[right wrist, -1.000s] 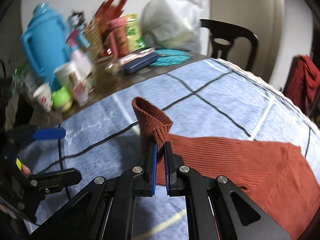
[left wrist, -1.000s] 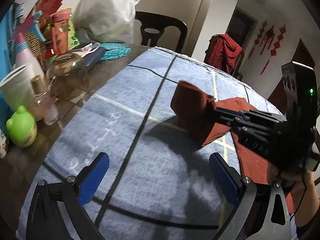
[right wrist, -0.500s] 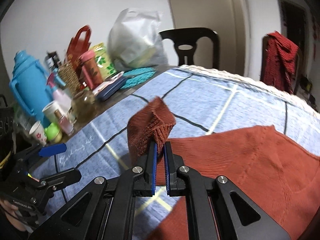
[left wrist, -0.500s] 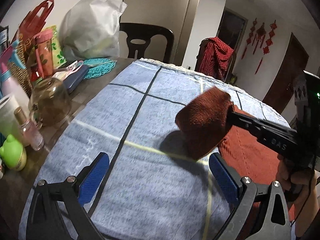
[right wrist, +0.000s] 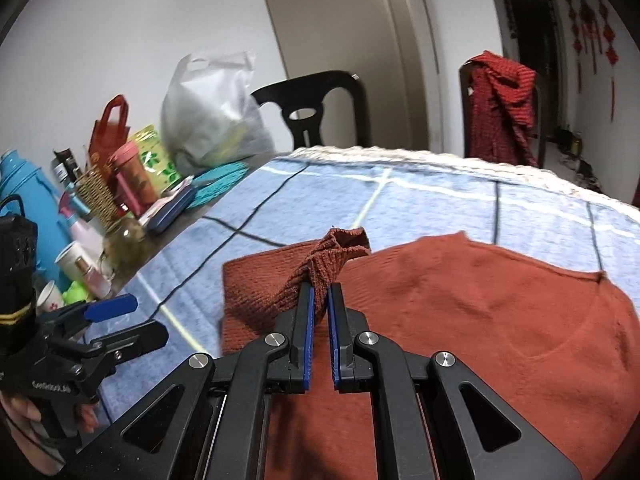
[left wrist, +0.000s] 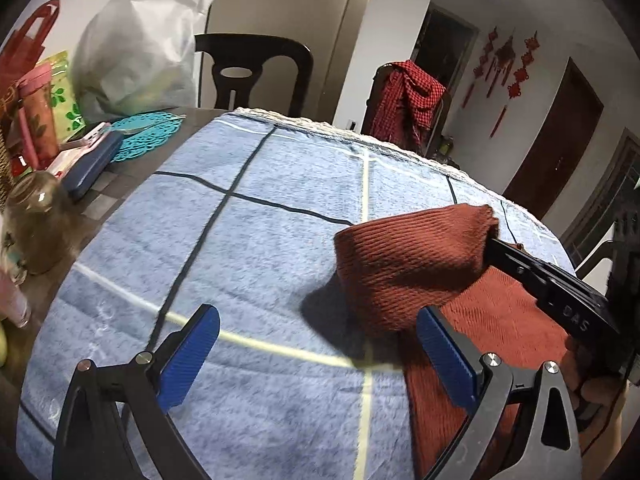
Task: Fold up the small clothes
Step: 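Carry the sleeve across the sweater body with the right gripper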
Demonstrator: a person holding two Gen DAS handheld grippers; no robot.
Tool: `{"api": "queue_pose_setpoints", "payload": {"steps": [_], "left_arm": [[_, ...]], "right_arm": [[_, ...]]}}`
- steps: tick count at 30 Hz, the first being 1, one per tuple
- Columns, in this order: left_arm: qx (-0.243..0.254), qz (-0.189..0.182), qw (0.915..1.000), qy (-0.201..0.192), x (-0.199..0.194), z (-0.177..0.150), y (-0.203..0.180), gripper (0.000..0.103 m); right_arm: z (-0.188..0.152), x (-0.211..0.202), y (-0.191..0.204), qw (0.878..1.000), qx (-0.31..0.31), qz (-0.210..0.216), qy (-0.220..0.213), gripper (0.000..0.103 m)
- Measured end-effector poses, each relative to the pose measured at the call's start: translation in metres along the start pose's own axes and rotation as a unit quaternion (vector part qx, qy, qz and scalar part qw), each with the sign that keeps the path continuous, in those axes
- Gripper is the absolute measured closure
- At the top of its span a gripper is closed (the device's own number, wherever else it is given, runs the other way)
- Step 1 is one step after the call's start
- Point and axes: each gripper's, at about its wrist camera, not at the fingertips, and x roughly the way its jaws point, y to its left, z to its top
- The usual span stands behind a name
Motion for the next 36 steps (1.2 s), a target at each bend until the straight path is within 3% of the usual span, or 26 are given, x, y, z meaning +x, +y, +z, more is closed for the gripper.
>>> {"api": "queue_pose_setpoints", "payload": {"steps": [11,25,30,36], "left_arm": [[0.005,-0.011,0.9998,0.013,0.028,0.020,-0.025,0.003],[0.023,0.024,0.9986,0.042,0.067,0.025,-0.043,0.003],[0.038,0.049,0.9970,0.046,0.078,0.023,-0.048,0.003],[0.052,0.070,0.9948,0.053,0.087,0.021,-0.050,0.003]], "right_arm": [[-0.007,-0.016,-0.038,0.998,0.025,-0.057,-0.009,0.096],[-0.015,-0.023,-0.064,0.995,0.028,-0.098,-0.017,0.096],[-0.022,-0.022,-0.072,0.995,0.043,-0.092,-0.006,0.096],[-0.034,-0.018,-0.092,0.990,0.109,-0.079,0.034,0.096]]}}
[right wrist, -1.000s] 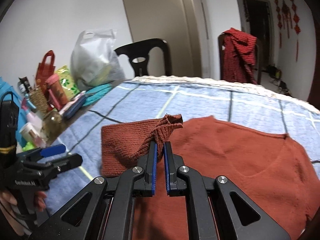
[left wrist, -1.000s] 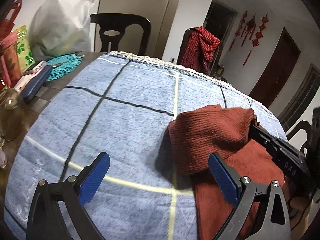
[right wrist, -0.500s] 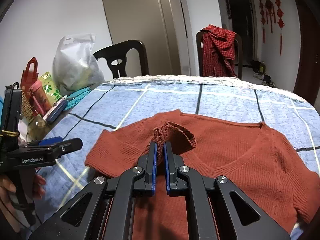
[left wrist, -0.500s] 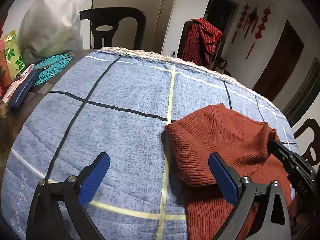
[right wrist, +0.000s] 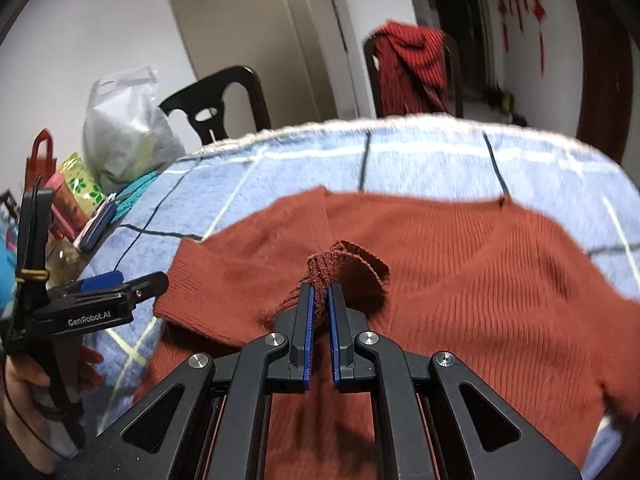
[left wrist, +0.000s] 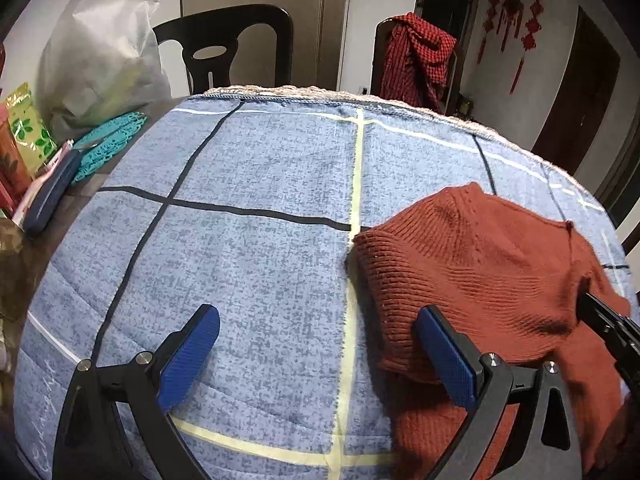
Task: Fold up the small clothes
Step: 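Carry the sleeve across the sweater body with the right gripper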
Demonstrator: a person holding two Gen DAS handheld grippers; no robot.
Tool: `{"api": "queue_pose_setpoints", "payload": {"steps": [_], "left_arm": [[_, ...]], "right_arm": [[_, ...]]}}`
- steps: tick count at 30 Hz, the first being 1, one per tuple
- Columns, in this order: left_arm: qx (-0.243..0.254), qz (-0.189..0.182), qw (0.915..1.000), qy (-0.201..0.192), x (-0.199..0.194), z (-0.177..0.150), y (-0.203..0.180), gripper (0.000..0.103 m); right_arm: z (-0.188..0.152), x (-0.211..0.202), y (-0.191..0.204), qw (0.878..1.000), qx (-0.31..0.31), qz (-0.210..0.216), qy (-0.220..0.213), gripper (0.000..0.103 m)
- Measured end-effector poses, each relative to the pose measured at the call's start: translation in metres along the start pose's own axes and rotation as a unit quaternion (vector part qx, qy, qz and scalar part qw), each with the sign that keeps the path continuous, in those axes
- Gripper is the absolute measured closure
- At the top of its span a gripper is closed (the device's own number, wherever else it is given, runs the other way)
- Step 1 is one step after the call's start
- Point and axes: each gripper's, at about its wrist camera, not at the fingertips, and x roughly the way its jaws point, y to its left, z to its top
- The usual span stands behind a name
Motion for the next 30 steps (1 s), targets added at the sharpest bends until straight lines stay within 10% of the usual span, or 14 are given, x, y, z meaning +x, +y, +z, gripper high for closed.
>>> {"api": "queue_pose_setpoints", "payload": {"steps": [14,19,27,30], "left_arm": [[0.003,0.006,0.9999,0.013,0.007,-0.003,0.002,0.003],[-0.004,0.004,0.9999,0.012,0.006,-0.001,0.001,0.003],[0.000,0.004,0.9999,0.013,0.008,0.002,-0.001,0.003],[-0.003,0.002,0.9998,0.017,0.011,0.002,0.000,0.003]], "right_arm": [[-0.008,-0.014,-0.050,0.994,0.098,0.006,0.049,0.094],[0.010,0.001,-0.051,0.993,0.097,0.034,0.058,0.069],[0.018,0.030,-0.035,0.996,0.046,0.018,0.078,0.071],[0.018,0.032,-0.028,0.997,0.021,0.004,0.071,0.095]]}}
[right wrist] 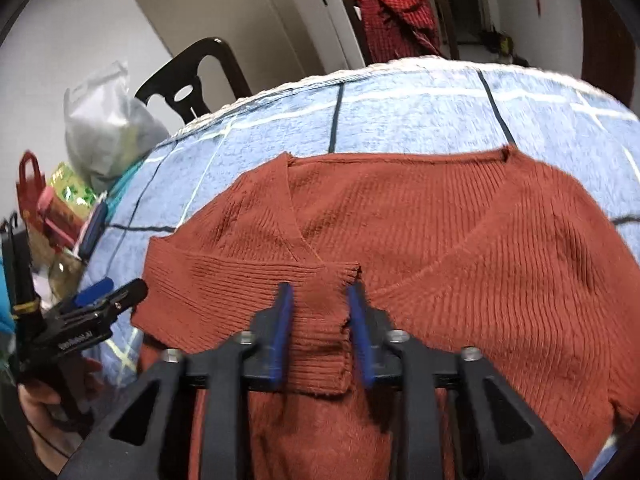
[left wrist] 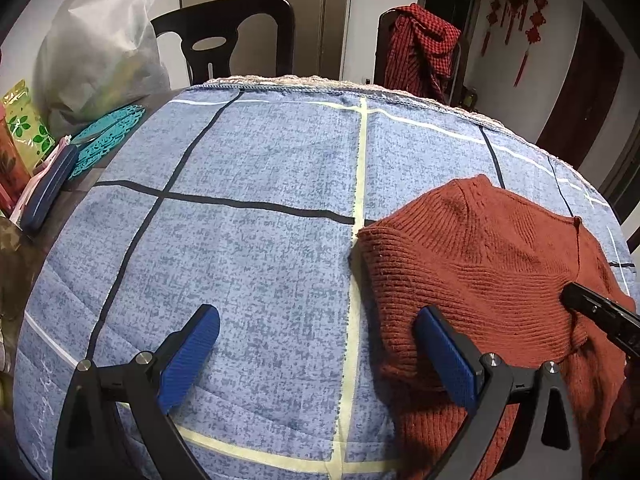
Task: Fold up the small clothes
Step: 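Carry the sleeve across the sweater body with the right gripper, then open the right gripper to release the sleeve on the body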
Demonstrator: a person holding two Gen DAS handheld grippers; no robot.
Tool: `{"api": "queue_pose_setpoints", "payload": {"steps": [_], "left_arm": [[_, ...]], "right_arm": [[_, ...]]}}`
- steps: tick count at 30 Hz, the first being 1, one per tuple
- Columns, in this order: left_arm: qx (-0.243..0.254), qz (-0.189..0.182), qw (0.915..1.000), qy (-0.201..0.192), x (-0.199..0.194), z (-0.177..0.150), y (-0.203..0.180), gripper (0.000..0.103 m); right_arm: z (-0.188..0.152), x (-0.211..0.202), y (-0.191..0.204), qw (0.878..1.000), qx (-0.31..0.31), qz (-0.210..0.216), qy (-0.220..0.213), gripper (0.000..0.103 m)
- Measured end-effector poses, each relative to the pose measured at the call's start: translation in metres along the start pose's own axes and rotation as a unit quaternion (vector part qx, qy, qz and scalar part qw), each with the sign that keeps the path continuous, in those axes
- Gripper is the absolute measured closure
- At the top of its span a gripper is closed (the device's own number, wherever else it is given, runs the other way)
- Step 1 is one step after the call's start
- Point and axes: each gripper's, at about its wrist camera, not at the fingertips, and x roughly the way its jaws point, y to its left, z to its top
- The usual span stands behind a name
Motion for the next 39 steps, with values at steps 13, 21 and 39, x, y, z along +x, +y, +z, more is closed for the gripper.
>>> {"api": "queue_pose_setpoints", "payload": {"steps": [13,21,39], "left_arm": [[-0.006,-0.001,0.9999,0.013,0.005,-0.002,0.000,0.003],[-0.016,-0.009,0.9997,0.016,-0.004,-0.004,0.005,0.003],[0.033,-0.104,0.9940,-0.010,-0.070,-0.021,-0.048,0.003]], "right_arm": [[0.005,0.004,-0.003,0.999,0.001,-0.040,-0.004,0.096],[0.000,-0.017,0.004,0.997,-0.027,-0.071,-0.026,0.090],[-0.038,-0.061,-0.006,0.993,-0.046,-0.099,-0.032,0.079]]}}
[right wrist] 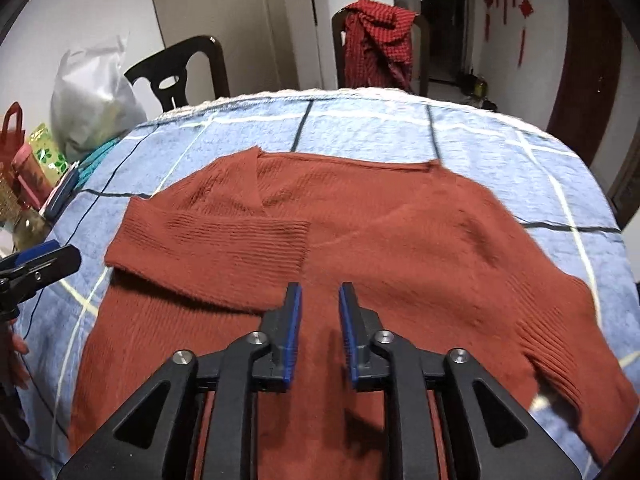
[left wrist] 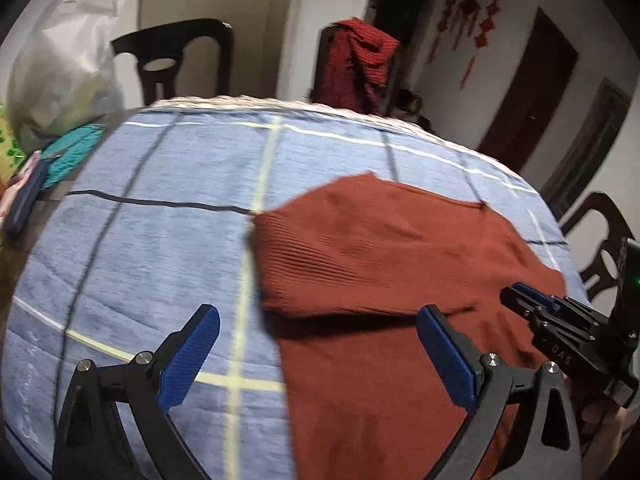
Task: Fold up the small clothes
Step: 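Open the right gripper to release the sleeve on the body, then move the right tool to the other sleeve cuff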
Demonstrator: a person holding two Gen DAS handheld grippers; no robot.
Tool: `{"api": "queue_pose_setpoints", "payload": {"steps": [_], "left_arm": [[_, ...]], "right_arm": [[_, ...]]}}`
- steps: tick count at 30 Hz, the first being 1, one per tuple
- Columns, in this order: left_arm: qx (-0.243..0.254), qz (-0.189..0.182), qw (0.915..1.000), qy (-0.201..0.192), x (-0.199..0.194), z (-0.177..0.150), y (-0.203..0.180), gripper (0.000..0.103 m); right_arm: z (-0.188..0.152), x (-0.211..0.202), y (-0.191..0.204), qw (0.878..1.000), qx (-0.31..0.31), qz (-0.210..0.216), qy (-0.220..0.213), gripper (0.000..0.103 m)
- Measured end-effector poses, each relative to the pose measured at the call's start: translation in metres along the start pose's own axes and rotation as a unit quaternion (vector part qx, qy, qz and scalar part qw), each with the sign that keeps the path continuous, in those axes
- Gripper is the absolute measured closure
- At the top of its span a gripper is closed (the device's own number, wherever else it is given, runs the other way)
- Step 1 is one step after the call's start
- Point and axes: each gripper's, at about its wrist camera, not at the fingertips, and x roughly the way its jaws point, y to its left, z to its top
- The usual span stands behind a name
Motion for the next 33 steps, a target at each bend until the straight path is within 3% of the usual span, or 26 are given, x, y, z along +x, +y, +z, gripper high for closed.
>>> {"api": "queue_pose_setpoints", "payload": {"steps": [7,11,13,15,25,33], "left_arm": [[0.052,-0.038,0.9979,0.005,0.000,-0.013,-0.054,0.003],[0.084,-0.063,0.9945,0.004,0.000,-0.018,-0.088,0.003],[0.095,-0.077,0.9925,0.008,0.003,-0.020,-0.105,0.003],[0.104,-0.086,0.9907,0.012,0.007,-0.022,-0.121,0.003],[0.146,-0.118,0.9817,0.032,0.028,-0.032,-0.182,0.003],[0.174,-0.099,0.9792,0.031,0.048,-0.043,-0.205,0.003]], "right_arm": [[-0.021,-0.036,-0.030,0.999,0.013,-0.028,-0.023,0.079],[-0.037,-0.057,-0.060,0.997,0.051,-0.043,-0.035,0.077],[-0.047,-0.067,-0.076,0.995,0.064,-0.070,-0.041,0.060],[-0.056,-0.075,-0.091,0.992,0.069,-0.101,-0.043,0.052],[-0.090,-0.113,-0.163,0.972,0.147,-0.177,-0.047,0.052],[-0.115,-0.119,-0.207,0.954,0.199,-0.222,-0.023,0.051]]}}
